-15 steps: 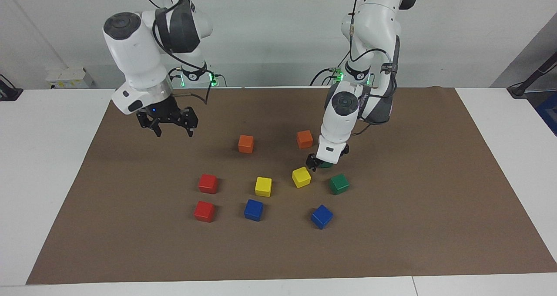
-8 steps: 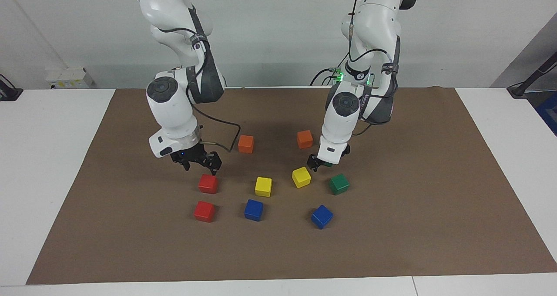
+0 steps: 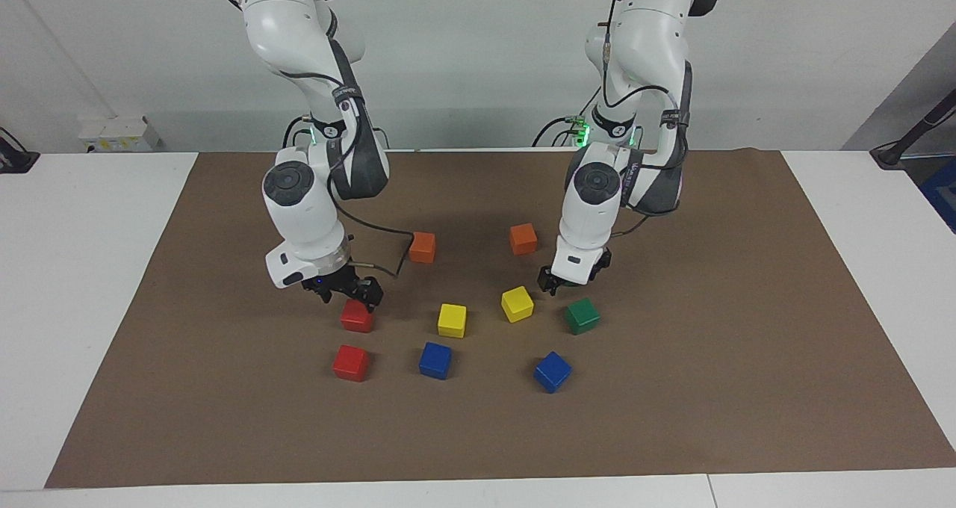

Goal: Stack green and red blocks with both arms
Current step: 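Grasp the green cube with the left gripper while the right gripper grasps red, then carry the green cube outward with the left gripper while the right gripper carries the red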

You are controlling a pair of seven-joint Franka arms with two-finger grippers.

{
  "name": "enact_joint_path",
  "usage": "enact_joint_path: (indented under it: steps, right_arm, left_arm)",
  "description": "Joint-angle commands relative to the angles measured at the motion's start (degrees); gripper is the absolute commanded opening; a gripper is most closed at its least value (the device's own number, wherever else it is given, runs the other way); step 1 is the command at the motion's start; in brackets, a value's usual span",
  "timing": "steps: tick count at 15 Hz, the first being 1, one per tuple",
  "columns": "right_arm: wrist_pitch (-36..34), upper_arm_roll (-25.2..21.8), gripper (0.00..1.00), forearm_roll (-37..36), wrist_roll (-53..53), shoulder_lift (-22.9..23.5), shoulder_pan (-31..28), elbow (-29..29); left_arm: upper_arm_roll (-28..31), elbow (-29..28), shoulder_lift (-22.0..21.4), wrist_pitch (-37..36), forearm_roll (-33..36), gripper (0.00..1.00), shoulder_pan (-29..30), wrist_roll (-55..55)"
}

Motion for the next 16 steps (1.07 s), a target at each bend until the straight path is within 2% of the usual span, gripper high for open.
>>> enact_joint_path:
  steps: [1, 6, 7, 8, 9, 10, 11, 13, 15, 16]
  right_arm:
    - [1.54, 0.25, 1.00, 0.96, 1.06, 0.88, -0.28, -0.29]
    - [3.91, 0.34, 1.00, 0.96, 1.15, 2.29, -0.11, -0.56]
    - [4.17, 0.34, 1.00, 0.96, 1.15, 2.29, -0.11, -0.82]
    - [4.35, 0.34, 1.00, 0.88, 1.06, 2.29, -0.02, -1.26]
    - [4.44, 0.34, 1.00, 0.87, 1.15, 2.29, 0.68, -1.35]
    - [4.88, 0.34, 1.00, 0.96, 1.76, 2.29, 1.03, -1.52]
    - [6.36, 0.34, 1.00, 0.96, 2.98, 2.29, 1.03, -2.05]
    - [7.86, 0.34, 0.99, 0.96, 3.17, 2.03, 1.12, -3.89]
    - [8.40, 0.34, 0.75, 0.87, 2.73, 2.02, 1.12, -4.42]
    - [8.48, 0.34, 0.58, 0.87, 2.73, 2.11, 1.12, -4.42]
  left_arm:
    - [-0.06, -3.66, -2.51, -0.45, 1.26, 1.00, 0.25, 0.99]
    - [-0.06, -6.22, -3.48, -0.54, 1.26, 1.00, 0.25, 0.99]
    - [-0.06, -6.48, -3.57, -0.80, 1.26, 0.95, 0.25, 0.99]
    - [-0.06, -6.48, -3.83, -1.42, 1.26, 0.84, 0.16, 0.99]
    - [-0.06, -6.48, -3.83, -1.86, 1.26, 0.68, 0.16, 0.99]
    - [-0.06, -6.48, -3.83, -2.12, 1.26, 0.38, 0.25, 0.99]
    - [0.03, -5.88, -3.83, -2.99, 1.26, 0.00, 0.42, 0.90]
    - [-0.06, -2.12, -3.92, -7.64, 1.44, 0.00, 4.18, 3.08]
    - [-0.06, 2.81, -4.62, -15.53, 1.44, 0.00, 8.84, 11.40]
    - [-0.06, 2.83, -6.36, -17.14, 1.35, 0.00, 11.56, 17.10]
